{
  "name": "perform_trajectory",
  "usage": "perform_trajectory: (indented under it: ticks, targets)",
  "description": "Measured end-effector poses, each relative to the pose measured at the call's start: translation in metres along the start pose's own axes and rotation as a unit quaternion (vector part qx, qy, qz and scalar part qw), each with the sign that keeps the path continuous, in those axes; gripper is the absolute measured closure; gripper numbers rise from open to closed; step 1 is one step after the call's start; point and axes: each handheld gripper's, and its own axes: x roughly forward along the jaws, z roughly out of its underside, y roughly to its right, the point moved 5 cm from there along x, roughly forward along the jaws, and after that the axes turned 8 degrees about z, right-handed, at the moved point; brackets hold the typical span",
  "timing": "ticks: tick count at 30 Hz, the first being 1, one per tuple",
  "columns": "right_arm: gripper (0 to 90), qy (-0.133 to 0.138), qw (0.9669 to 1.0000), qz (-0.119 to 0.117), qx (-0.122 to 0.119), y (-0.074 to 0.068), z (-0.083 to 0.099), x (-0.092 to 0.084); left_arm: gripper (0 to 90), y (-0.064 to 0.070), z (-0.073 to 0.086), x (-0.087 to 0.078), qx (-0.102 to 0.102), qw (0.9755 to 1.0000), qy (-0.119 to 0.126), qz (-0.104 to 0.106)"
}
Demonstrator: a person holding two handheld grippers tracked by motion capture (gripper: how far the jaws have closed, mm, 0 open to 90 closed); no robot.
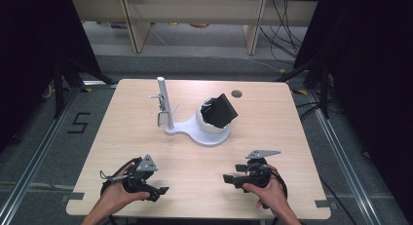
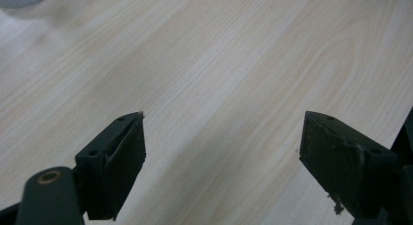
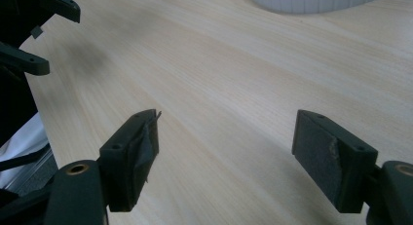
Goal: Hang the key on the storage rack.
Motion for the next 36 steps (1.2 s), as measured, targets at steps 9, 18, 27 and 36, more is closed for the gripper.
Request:
perform_trajectory:
  ticks: [9, 18, 27, 36]
  targets:
    - [18.9, -0.015, 0.9998, -0.006, -0.007, -0.011, 0.003, 0.004, 16.3, 0.009, 0.025, 0.005, -0.005, 0.9999, 0.009, -0.01]
    - [17.8, -0.017, 0.9996, -0.001, -0.022, -0.012, 0.004, 0.006, 16.0, 0.015, 0.035, 0.003, 0.0, 0.9996, 0.021, -0.022]
    - [17.8, -0.027, 0.999, -0.01, -0.034, -0.016, 0.006, 0.01, 16.1, 0.014, 0.043, 0.004, -0.012, 0.9993, 0.025, -0.025]
    - [17.9, -0.026, 0.999, -0.007, -0.035, -0.017, 0.007, 0.011, 16.0, 0.012, 0.044, 0.004, -0.014, 0.9993, 0.023, -0.027]
